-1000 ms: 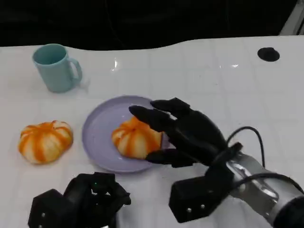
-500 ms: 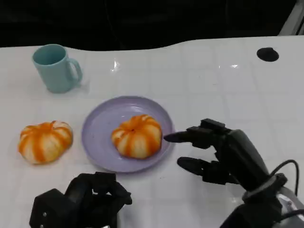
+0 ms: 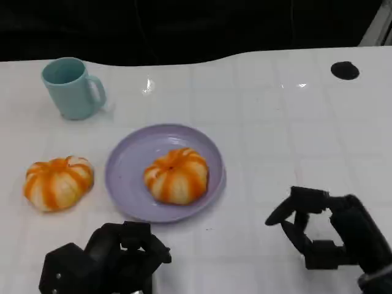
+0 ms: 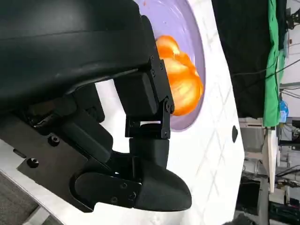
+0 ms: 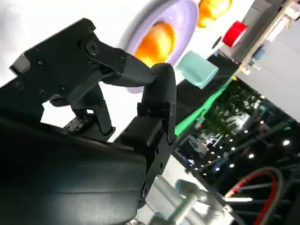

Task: Grasp the bread from the table and place it into the plate.

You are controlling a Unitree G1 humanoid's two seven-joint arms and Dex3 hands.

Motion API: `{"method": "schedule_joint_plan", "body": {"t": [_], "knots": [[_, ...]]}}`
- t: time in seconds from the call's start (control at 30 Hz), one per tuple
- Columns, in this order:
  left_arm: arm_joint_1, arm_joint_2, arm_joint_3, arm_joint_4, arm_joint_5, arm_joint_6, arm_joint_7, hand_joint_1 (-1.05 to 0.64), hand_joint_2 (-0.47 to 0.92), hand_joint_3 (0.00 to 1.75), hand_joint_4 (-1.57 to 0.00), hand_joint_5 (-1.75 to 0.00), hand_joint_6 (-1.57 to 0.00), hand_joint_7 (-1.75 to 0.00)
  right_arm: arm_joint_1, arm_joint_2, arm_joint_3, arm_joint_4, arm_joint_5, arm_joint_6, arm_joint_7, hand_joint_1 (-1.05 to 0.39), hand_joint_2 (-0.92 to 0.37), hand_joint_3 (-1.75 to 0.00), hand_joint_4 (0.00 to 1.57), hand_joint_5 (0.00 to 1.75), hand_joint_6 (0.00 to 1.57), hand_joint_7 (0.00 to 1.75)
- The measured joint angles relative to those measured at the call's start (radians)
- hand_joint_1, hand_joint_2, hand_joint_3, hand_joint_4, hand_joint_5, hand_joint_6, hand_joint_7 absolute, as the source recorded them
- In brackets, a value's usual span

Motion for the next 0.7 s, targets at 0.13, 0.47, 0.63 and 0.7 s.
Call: {"method": "schedule_joint_plan", "body": {"t": [0.13, 0.47, 0.63, 0.7], "knots": [[0.000, 0.000, 0.001, 0.000, -0.001, 0.002, 0.000, -1.05, 0.62, 0.53, -1.57, -1.19, -1.42, -0.74, 0.061, 0.000, -0.030, -0.056, 0.034, 0.021, 0.040, -0.26, -0.48, -1.18, 0.85, 1.75, 0.76, 1.34], [0.000, 0.005, 0.002, 0.000, -0.001, 0.002, 0.000, -1.05, 0.63, 0.51, -1.57, -1.20, -1.42, -0.74, 0.180, 0.029, -0.064, -0.141, 0.137, 0.068, 0.142, -0.27, -0.53, -1.14, 0.84, 1.75, 0.70, 1.43], [0.001, 0.007, 0.004, 0.000, -0.008, 0.002, -0.001, -1.05, 0.63, 0.51, -1.57, -1.20, -1.42, -0.74, 0.186, 0.049, -0.074, -0.133, 0.137, 0.064, 0.151, -0.27, -0.53, -1.12, 0.83, 1.75, 0.71, 1.40], [0.001, 0.008, 0.006, 0.000, -0.009, 0.002, -0.001, -1.05, 0.63, 0.51, -1.57, -1.20, -1.43, -0.74, 0.186, 0.059, -0.081, -0.120, 0.135, 0.060, 0.151, -0.28, -0.55, -1.08, 0.83, 1.75, 0.72, 1.37]]}}
